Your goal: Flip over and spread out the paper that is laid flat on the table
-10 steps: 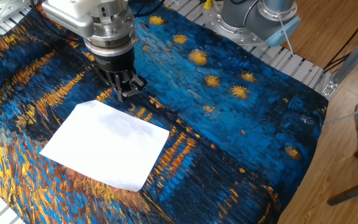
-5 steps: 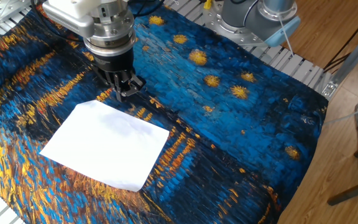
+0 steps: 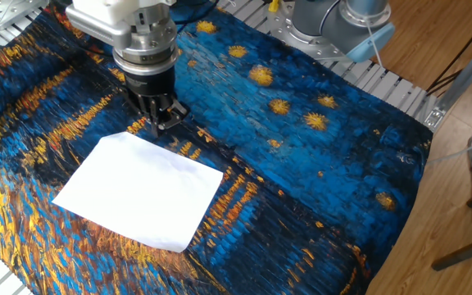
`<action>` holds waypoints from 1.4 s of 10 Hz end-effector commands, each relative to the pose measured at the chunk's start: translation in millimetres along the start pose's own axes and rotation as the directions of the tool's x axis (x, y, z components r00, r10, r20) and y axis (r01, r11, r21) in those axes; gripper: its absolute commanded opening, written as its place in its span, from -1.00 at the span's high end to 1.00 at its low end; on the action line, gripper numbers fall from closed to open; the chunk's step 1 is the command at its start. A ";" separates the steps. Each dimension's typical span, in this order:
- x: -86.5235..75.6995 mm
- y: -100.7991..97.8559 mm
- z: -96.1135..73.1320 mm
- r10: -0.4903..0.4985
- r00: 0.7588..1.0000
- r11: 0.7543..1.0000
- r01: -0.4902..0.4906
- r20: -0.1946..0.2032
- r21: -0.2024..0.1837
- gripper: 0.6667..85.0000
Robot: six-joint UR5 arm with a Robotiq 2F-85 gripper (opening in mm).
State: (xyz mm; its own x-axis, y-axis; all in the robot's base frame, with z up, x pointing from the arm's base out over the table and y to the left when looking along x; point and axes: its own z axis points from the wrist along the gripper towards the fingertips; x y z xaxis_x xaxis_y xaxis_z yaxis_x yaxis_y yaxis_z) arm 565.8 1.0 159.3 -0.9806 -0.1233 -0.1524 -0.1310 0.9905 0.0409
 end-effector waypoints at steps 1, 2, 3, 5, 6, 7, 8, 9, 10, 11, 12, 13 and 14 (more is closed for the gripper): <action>3.1 -1.2 9.3 0.033 0.999 0.999 -0.032 0.037 -0.024 0.99; 2.2 -0.4 9.2 0.041 0.998 0.999 -0.040 0.039 -0.027 0.99; 1.7 -0.7 9.6 0.039 0.998 0.999 -0.038 0.040 -0.025 0.99; 3.1 -1.0 10.2 0.020 0.999 1.000 -0.019 0.033 -0.022 0.99; 6.1 -2.0 10.2 0.001 1.000 1.000 0.000 0.023 -0.018 0.99; 6.6 -2.6 10.4 -0.012 1.000 1.000 0.012 0.022 -0.015 0.99; 5.9 -2.4 9.6 -0.018 1.000 1.000 0.018 0.025 -0.016 0.99; 6.2 -3.5 8.9 -0.017 0.999 1.000 0.017 0.027 -0.013 0.99; 8.4 -8.5 10.0 -0.036 0.999 0.999 0.036 0.036 0.003 0.99; 8.5 -10.7 12.4 -0.051 0.998 0.999 0.050 0.049 0.009 0.99; 8.9 -7.3 12.6 -0.042 0.998 0.999 0.042 0.050 -0.005 0.99; 9.4 -8.4 12.8 -0.044 0.998 0.999 0.045 0.047 -0.001 0.99; 9.2 -7.9 12.9 -0.044 0.998 0.999 0.044 0.048 -0.002 0.99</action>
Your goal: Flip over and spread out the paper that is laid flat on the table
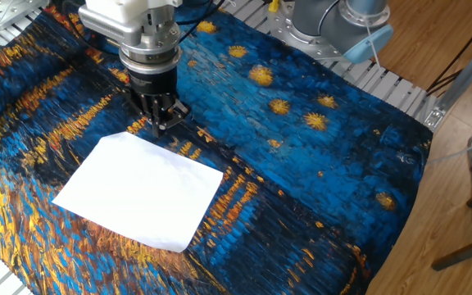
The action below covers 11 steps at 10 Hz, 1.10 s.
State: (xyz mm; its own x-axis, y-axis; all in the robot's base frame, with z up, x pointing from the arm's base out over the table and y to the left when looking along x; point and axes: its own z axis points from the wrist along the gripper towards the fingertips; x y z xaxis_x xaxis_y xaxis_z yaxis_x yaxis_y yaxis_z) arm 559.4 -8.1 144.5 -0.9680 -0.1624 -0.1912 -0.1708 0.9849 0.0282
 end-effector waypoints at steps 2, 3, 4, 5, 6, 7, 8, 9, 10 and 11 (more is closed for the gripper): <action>-0.5 0.9 -0.3 -0.001 1.000 1.000 0.001 0.010 -0.009 0.99; -0.8 0.4 -0.3 -0.001 1.000 1.000 0.001 0.011 -0.007 0.99; -0.8 -1.6 -0.3 -0.002 1.000 1.000 0.002 0.011 0.001 0.99; 5.7 -2.4 -0.3 0.016 1.000 1.000 -0.016 -0.014 0.004 0.99; 22.3 -5.1 -1.1 0.034 0.996 0.999 -0.033 -0.077 0.017 0.99; 31.3 7.4 -2.0 0.105 0.988 0.994 -0.109 -0.115 -0.021 0.99; 40.7 -5.9 -3.2 0.162 0.976 0.987 -0.157 -0.144 0.041 0.99; 41.6 -7.0 -3.3 0.201 0.969 0.979 -0.195 -0.145 0.052 0.99; 34.9 -8.5 -2.4 0.234 0.965 0.972 -0.229 -0.116 0.056 0.99; 28.1 -18.2 -2.1 0.207 0.975 0.976 -0.200 -0.085 0.084 0.99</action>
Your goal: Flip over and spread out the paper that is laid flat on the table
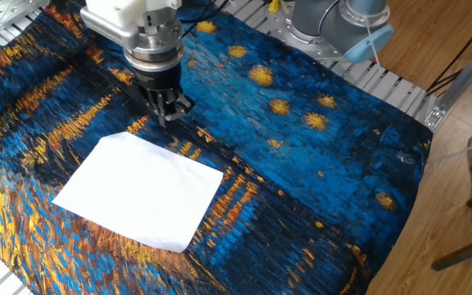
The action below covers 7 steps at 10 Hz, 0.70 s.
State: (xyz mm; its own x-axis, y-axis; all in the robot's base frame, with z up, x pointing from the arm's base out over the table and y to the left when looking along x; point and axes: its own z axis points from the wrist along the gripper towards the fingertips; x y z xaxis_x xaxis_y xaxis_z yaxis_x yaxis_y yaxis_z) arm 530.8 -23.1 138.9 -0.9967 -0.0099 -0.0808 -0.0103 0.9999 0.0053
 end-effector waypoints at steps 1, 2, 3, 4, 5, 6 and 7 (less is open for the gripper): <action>-10.4 -5.4 -1.5 0.014 0.999 1.000 -0.015 0.040 0.017 0.99; -18.4 5.2 -2.0 -0.014 0.997 1.000 0.016 0.071 -0.022 0.99; -20.6 -4.2 4.7 -0.016 0.998 0.998 0.019 0.061 -0.056 0.99; -26.7 -24.8 11.1 -0.008 0.998 0.999 0.010 0.056 -0.039 0.98; -28.4 -40.5 15.3 -0.005 0.999 1.000 0.006 0.037 -0.026 0.98; -31.0 -55.3 19.9 -0.029 0.999 0.999 0.030 0.034 -0.016 0.89; -31.3 -72.6 24.2 -0.083 0.996 0.996 0.084 0.027 -0.011 0.62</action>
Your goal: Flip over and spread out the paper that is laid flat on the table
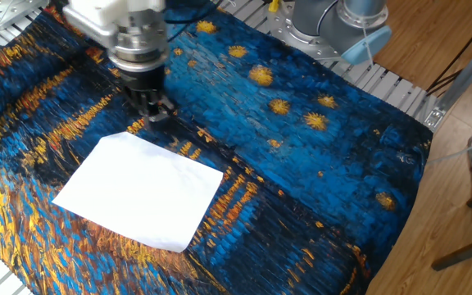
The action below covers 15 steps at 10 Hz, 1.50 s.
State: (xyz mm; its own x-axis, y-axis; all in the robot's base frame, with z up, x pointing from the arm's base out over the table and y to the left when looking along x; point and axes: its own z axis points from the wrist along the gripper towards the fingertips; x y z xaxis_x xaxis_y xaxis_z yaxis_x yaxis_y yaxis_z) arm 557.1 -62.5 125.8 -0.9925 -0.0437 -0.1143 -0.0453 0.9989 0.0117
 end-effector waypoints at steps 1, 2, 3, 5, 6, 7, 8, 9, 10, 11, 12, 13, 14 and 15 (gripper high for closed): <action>-6.7 -43.7 13.1 -0.071 0.997 0.997 0.071 -0.012 -0.005 0.54; -12.4 -55.3 17.3 -0.104 0.995 0.995 0.104 -0.006 -0.006 0.41; -11.6 -67.0 22.6 -0.137 0.990 0.990 0.137 -0.014 -0.011 0.30; -12.1 -81.7 36.2 -0.158 0.987 0.987 0.158 -0.005 -0.002 0.06; -16.6 -80.7 41.7 -0.155 0.988 0.988 0.155 0.009 -0.008 0.06; -22.3 -83.2 48.3 -0.158 0.987 0.987 0.158 0.024 -0.005 0.06; -24.5 -84.9 53.6 -0.159 0.987 0.987 0.159 0.026 -0.003 0.05; -27.0 -86.5 57.9 -0.159 0.987 0.987 0.159 0.035 0.002 0.04; -30.3 -86.9 65.7 -0.164 0.985 0.986 0.165 0.051 0.001 0.04; -32.2 -87.0 72.4 -0.170 0.984 0.985 0.170 0.062 -0.001 0.03; -33.5 -87.3 76.5 -0.169 0.983 0.985 0.170 0.070 -0.001 0.03; -34.5 -88.6 78.7 -0.170 0.983 0.985 0.170 0.075 0.003 0.03; -35.4 -88.8 81.0 -0.171 0.982 0.985 0.172 0.078 0.004 0.03; -36.9 -88.9 83.9 -0.171 0.982 0.985 0.172 0.084 0.005 0.04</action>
State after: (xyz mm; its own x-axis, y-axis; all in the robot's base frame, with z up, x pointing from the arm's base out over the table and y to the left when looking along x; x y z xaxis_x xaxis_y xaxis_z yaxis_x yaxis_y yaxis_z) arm 601.1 -147.6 53.1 -0.9605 -0.2173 -0.1737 -0.2175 0.9759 -0.0179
